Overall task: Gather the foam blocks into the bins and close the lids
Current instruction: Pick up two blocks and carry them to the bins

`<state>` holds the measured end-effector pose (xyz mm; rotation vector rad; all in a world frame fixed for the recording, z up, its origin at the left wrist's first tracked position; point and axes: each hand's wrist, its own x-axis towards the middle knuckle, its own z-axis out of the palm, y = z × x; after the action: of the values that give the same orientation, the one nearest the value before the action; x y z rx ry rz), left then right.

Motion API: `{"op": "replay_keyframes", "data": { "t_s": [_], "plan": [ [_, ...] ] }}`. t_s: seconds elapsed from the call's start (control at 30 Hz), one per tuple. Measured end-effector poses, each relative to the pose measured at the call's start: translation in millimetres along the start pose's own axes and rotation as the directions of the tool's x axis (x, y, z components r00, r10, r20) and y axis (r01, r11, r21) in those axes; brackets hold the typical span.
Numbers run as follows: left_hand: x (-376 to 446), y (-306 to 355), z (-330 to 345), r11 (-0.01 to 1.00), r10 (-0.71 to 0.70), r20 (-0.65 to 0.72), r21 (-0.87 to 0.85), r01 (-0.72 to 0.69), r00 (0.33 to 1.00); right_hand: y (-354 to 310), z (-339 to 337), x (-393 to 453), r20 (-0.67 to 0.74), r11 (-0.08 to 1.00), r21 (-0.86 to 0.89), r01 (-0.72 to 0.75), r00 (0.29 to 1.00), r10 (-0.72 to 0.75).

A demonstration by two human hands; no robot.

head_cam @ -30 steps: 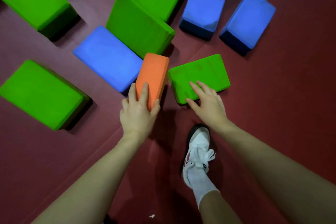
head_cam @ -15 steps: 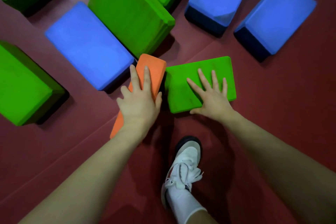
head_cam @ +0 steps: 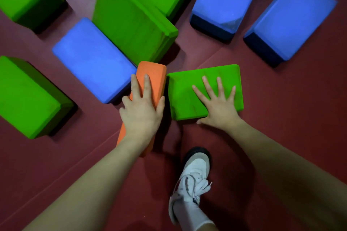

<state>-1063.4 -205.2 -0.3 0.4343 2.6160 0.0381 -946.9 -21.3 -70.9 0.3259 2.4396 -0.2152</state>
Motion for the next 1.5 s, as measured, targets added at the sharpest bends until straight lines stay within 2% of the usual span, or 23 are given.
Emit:
{"op": "replay_keyframes", "data": {
  "t_s": [0.17, 0.37, 0.43, 0.53, 0.63, 0.73, 0.83, 1.03, 1.17, 1.27, 1.5],
  "plan": [
    [-5, -1, 2, 0.999, -0.024, -0.012, -0.029, 0.024, 1.0, 2, -5, -2, -0.066, 0.999, 0.011, 0.047, 0.997, -0.047],
    [3, 6, -21, 0.993, -0.076, 0.0, -0.09, 0.076, 0.997, 9, -48, 7, -0.181, 0.992, 0.091, 0.086, 0.981, -0.069],
    [7, 8, -28, 0.99, -0.098, 0.028, -0.101, 0.1, 0.995, 16, -62, 12, -0.216, 0.988, 0.133, 0.077, 0.975, -0.046],
    [11, 14, -34, 0.994, -0.073, 0.04, -0.081, 0.076, 0.996, 25, -83, 22, -0.219, 0.982, 0.187, -0.02, 0.974, 0.061],
    [13, 18, -37, 0.99, -0.083, 0.063, -0.106, 0.089, 0.995, 24, -90, 31, -0.243, 0.988, 0.153, -0.03, 0.968, 0.068],
    [15, 19, -37, 0.991, -0.087, 0.071, -0.097, 0.093, 0.994, 30, -85, 31, -0.272, 0.996, 0.027, 0.079, 0.96, -0.069],
    [15, 19, -35, 0.994, -0.087, 0.073, -0.064, 0.092, 0.994, 33, -80, 27, -0.228, 0.988, -0.086, 0.132, 0.962, -0.148],
    [3, 14, -45, 0.994, -0.093, 0.088, -0.056, 0.099, 0.992, 15, -87, 0, -0.207, 0.988, -0.086, 0.13, 0.967, -0.145],
    [-17, 4, -75, 0.992, -0.071, 0.066, -0.099, 0.077, 0.995, -3, -102, -42, -0.33, 0.984, -0.079, 0.159, 0.927, -0.176],
    [-39, -8, -112, 0.991, -0.044, 0.058, -0.121, 0.051, 0.997, -23, -121, -76, -0.368, 0.984, -0.091, 0.15, 0.913, -0.174],
    [-103, -67, -224, 0.988, 0.014, -0.058, -0.15, -0.023, 0.998, -112, -208, -161, -0.492, 0.994, -0.021, 0.11, 0.864, -0.106]
  ]
}}
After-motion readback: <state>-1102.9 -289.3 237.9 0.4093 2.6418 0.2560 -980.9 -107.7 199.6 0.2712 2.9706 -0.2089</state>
